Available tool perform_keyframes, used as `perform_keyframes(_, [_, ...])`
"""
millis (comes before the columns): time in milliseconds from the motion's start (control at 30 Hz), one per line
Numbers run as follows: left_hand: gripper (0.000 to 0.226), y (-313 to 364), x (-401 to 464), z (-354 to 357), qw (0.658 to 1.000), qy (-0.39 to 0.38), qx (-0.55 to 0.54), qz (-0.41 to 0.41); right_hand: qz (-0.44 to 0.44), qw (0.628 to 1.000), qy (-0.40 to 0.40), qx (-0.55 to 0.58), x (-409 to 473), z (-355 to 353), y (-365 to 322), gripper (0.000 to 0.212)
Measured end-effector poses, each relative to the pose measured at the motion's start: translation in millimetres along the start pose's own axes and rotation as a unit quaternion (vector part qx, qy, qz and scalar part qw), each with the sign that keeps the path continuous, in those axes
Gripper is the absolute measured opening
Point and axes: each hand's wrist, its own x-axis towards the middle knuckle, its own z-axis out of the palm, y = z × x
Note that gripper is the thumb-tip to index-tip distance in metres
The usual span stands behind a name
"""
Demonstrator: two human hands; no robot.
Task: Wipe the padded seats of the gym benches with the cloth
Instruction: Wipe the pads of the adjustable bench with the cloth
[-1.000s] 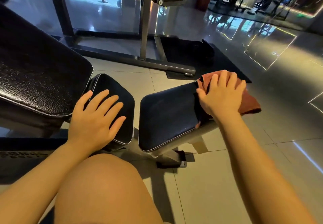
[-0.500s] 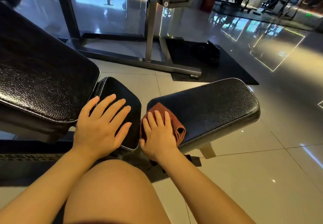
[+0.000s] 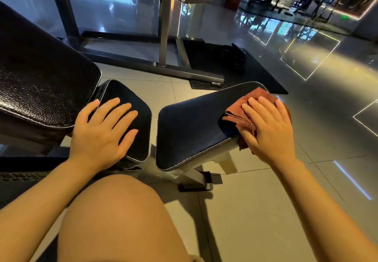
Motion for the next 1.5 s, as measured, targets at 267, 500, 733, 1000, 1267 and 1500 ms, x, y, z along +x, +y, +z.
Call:
perform_keyframes(267, [0.039,0,-1,1,1.0,0.011,0.008,0.008,0.002,0.99,0.088,0.107,-38,72,-135,0.053])
perform_keyframes(500, [0.038,-3,1,1,1.0,0.009,0.011,0.026,-0.148,0.983,0.106,0.002,-55,113,-162,0.057])
perform_keyframes(733, [0.039,-3,3,-1,0.999,0.006,0.017,0.03,-0.076,0.967,0.237,0.047,-15,73,-37,0.049])
perform_keyframes(1000, [0.04,1,2,-3,1.0,0.002,0.016,0.022,0.123,0.931,0.292,0.184,-10,72,-62,0.051])
perform_keyframes(1267, [0.04,-1,3,-1,0.999,0.005,0.02,0.025,0.04,0.977,0.144,0.152,-57,116,-211,0.045])
perform_keyframes(1500, [0.042,4,3,-8,0.996,-0.081,0.028,0.012,0.104,0.877,0.149,0.445,-52,61,-202,0.039])
